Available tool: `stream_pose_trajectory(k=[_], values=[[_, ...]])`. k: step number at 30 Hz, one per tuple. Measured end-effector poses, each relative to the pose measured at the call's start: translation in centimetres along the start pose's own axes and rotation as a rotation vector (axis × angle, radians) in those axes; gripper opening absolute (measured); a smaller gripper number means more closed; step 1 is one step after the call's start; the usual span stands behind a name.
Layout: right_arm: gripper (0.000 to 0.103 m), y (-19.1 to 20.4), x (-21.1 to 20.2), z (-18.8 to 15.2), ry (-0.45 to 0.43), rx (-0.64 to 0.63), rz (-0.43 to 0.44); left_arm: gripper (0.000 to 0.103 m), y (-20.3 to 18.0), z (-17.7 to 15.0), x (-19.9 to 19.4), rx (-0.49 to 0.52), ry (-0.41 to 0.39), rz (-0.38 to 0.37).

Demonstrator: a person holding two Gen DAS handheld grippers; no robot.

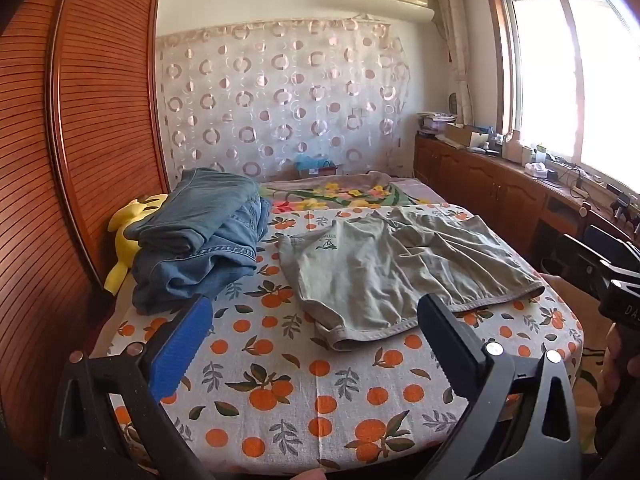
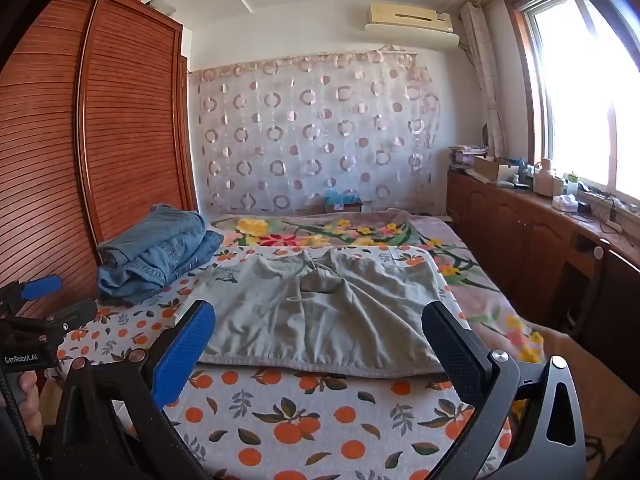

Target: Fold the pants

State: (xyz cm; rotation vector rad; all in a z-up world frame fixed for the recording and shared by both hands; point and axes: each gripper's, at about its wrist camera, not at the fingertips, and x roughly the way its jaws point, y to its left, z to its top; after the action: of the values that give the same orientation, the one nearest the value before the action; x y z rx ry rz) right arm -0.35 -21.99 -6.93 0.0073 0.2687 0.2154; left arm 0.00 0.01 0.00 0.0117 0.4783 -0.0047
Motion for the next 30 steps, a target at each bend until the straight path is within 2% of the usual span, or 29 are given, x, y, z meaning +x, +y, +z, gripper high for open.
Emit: stream_pose_trajectory(k=[30], values=[[0.103, 0.03, -0.18, 0.1, -0.003, 0.003, 0.001, 0.102, 0.29, -0.06, -0.15, -0.004, -0.004, 0.005]])
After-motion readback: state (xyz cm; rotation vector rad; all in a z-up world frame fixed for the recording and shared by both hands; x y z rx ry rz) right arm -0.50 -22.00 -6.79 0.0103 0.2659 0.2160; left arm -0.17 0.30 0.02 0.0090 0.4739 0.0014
